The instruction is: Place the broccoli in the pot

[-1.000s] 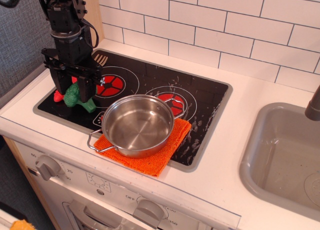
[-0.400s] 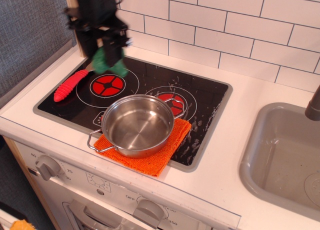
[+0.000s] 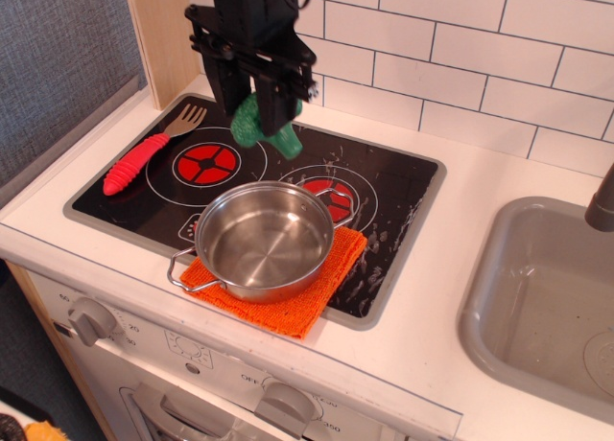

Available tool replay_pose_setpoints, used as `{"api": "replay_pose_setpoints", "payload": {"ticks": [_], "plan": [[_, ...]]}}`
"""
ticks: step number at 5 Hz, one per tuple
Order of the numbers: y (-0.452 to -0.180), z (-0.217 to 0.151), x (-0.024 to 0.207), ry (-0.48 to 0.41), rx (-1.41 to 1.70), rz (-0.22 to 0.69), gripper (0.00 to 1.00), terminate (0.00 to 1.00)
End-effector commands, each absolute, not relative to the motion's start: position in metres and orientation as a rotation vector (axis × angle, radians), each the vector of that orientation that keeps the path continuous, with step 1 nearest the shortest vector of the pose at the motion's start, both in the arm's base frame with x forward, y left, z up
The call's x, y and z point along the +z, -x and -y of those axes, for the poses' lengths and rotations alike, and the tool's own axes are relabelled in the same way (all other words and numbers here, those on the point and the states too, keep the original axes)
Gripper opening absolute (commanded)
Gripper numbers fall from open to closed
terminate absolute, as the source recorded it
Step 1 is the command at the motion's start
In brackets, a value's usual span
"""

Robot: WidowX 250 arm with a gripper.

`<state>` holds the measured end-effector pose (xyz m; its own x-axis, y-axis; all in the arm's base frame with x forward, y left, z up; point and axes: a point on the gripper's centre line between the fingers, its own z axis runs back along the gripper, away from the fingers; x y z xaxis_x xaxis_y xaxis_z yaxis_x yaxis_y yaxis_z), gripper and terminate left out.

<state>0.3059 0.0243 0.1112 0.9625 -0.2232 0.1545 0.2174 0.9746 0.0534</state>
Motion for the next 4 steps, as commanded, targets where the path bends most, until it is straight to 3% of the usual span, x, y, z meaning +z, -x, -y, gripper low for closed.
{"api": "replay_pose_setpoints", "payload": {"ticks": [1, 2, 3, 4], "plan": [[-0.283, -0.010, 0.100, -0.063, -0.284, 0.138, 0.00, 0.00], [-0.277, -0.005, 0.087, -0.061, -0.307, 0.104, 0.00, 0.00], [-0.277, -0.006, 0.083, -0.043, -0.307, 0.090, 1.00, 0.00], [-0.282, -0.010, 0.089, -0.030, -0.288, 0.105, 1.00, 0.00]]}}
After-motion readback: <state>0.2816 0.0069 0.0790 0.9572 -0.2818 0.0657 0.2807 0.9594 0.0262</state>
